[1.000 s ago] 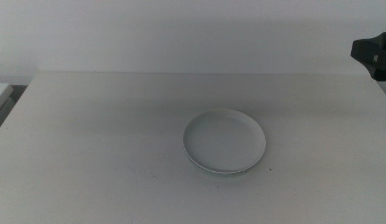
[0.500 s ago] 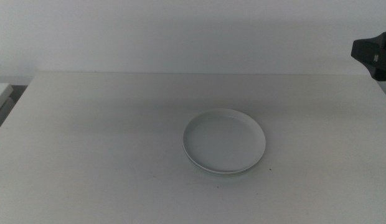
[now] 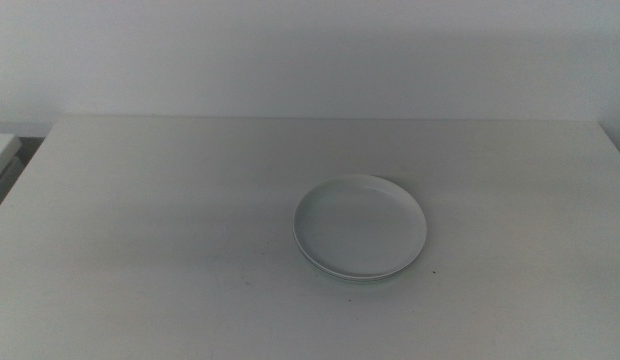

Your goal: Stack the three bowls on top of each other.

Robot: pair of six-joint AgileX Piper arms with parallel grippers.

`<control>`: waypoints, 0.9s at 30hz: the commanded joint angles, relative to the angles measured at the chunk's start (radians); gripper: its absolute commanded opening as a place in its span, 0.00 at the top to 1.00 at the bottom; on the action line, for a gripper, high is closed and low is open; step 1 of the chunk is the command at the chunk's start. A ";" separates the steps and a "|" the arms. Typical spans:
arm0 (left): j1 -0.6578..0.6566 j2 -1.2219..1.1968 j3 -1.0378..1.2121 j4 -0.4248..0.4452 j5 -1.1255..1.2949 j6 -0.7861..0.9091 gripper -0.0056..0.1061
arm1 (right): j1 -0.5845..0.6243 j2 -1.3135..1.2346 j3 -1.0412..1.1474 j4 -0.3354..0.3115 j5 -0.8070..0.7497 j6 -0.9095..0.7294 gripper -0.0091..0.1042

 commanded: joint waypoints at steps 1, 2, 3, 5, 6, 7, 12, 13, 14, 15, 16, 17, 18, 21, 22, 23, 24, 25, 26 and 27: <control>0.001 -0.066 0.100 -0.026 -0.006 -0.005 0.11 | -0.059 -0.156 0.147 -0.014 -0.036 -0.004 0.10; 0.001 -0.094 0.147 -0.029 -0.007 -0.005 0.11 | -0.074 -0.205 0.195 -0.014 -0.031 -0.004 0.10; 0.001 -0.123 0.192 -0.029 -0.010 -0.005 0.11 | -0.086 -0.262 0.240 -0.014 -0.029 -0.004 0.10; 0.001 -0.178 0.263 -0.029 -0.010 -0.005 0.11 | -0.092 -0.352 0.345 -0.014 -0.026 -0.004 0.10; 0.001 -0.180 0.296 -0.029 -0.010 -0.005 0.11 | -0.092 -0.397 0.391 -0.021 -0.026 -0.004 0.10; 0.001 -0.180 0.327 -0.029 -0.026 -0.005 0.11 | -0.092 -0.439 0.433 -0.025 -0.026 -0.004 0.10; 0.001 -0.180 0.409 -0.022 -0.107 -0.005 0.11 | -0.092 -0.598 0.549 -0.031 -0.023 -0.004 0.10; 0.001 -0.180 0.419 -0.017 -0.110 -0.005 0.11 | -0.092 -0.598 0.549 -0.031 -0.005 -0.004 0.10; 0.001 -0.180 0.429 -0.012 -0.122 -0.005 0.11 | -0.092 -0.598 0.549 -0.035 0.032 -0.004 0.10; 0.001 -0.180 0.441 -0.004 -0.133 -0.005 0.11 | -0.092 -0.598 0.549 -0.028 0.023 -0.004 0.10; 0.001 -0.180 0.441 0.004 -0.146 -0.005 0.11 | -0.092 -0.598 0.549 -0.023 0.016 -0.004 0.10; 0.001 -0.180 0.441 0.004 -0.156 -0.005 0.11 | -0.092 -0.598 0.549 -0.023 0.009 -0.004 0.10; 0.001 -0.180 0.441 0.004 -0.159 -0.005 0.11 | -0.092 -0.598 0.549 -0.023 0.001 -0.004 0.10; 0.001 -0.180 0.441 0.004 -0.139 -0.005 0.11 | -0.092 -0.598 0.549 -0.023 -0.017 -0.004 0.10; 0.001 -0.180 0.441 0.004 -0.139 -0.005 0.11 | -0.092 -0.598 0.549 -0.023 -0.023 -0.004 0.10; 0.001 -0.180 0.441 0.004 -0.139 -0.005 0.11 | -0.092 -0.598 0.549 -0.023 -0.027 -0.004 0.10; 0.001 -0.180 0.441 0.004 -0.139 -0.005 0.11 | -0.092 -0.598 0.549 -0.023 -0.035 -0.004 0.10; 0.001 -0.180 0.441 0.004 -0.139 -0.005 0.11 | -0.092 -0.598 0.549 -0.023 -0.035 -0.004 0.10; 0.001 -0.180 0.441 0.004 -0.139 -0.005 0.11 | -0.092 -0.598 0.549 -0.023 -0.035 -0.004 0.10; 0.001 -0.180 0.441 0.004 -0.142 -0.005 0.11 | -0.092 -0.598 0.549 -0.023 -0.035 -0.004 0.10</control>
